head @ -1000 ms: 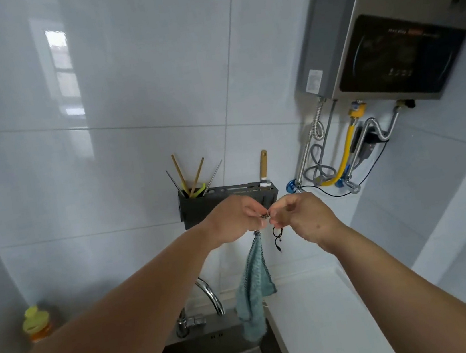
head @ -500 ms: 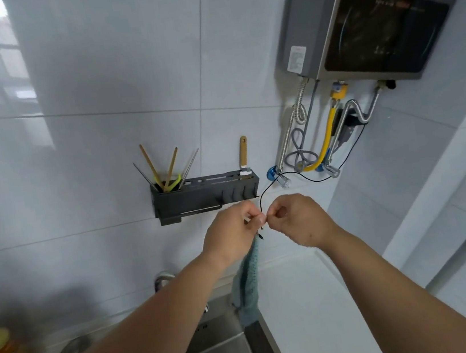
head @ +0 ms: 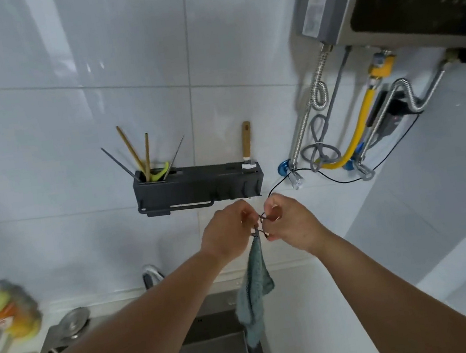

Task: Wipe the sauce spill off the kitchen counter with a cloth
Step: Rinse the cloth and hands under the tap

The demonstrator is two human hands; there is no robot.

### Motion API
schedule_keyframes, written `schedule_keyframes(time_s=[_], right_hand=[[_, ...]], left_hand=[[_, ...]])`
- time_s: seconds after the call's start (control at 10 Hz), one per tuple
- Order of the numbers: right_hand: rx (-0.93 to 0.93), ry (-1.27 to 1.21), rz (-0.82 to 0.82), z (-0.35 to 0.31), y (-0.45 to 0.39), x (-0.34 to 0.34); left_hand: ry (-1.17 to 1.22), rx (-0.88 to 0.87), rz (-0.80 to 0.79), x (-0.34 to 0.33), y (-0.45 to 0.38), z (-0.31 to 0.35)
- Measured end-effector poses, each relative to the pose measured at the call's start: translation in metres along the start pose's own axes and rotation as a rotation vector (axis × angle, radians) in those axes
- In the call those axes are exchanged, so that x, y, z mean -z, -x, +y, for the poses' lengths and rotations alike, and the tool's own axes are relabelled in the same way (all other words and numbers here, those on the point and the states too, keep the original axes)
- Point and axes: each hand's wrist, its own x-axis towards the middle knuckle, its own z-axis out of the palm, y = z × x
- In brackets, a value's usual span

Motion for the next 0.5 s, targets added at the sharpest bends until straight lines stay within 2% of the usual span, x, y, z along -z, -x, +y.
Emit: schedule_keyframes(time_s=[0.1,0.2,0.3,0.4,0.5], right_hand=[[0.067,0.168,0.055,0.004,-0.032,0.011],[0.137,0.310,0.243,0.006,-0.061,0.015],[0.142,0.454,0.369,0.013,-0.081,0.010],[0.154,0.477,0.344,0.021,-0.089,0.005],[0.141,0.551,0.299,0.051,-0.076,-0.010]], left_hand=[[-0.013,0.102,0.129,-0.013,-0.023,0.007],[-0.023,0.189,0.250,-0.024,-0.042,0.016],[-0.160,0.215,0.287,-0.033,-0.057,0.025],[-0.412,0.217,0.265,-0.038,-0.063,0.032],[-0.553,0.117,0.190,-0.048,-0.042,0.023]])
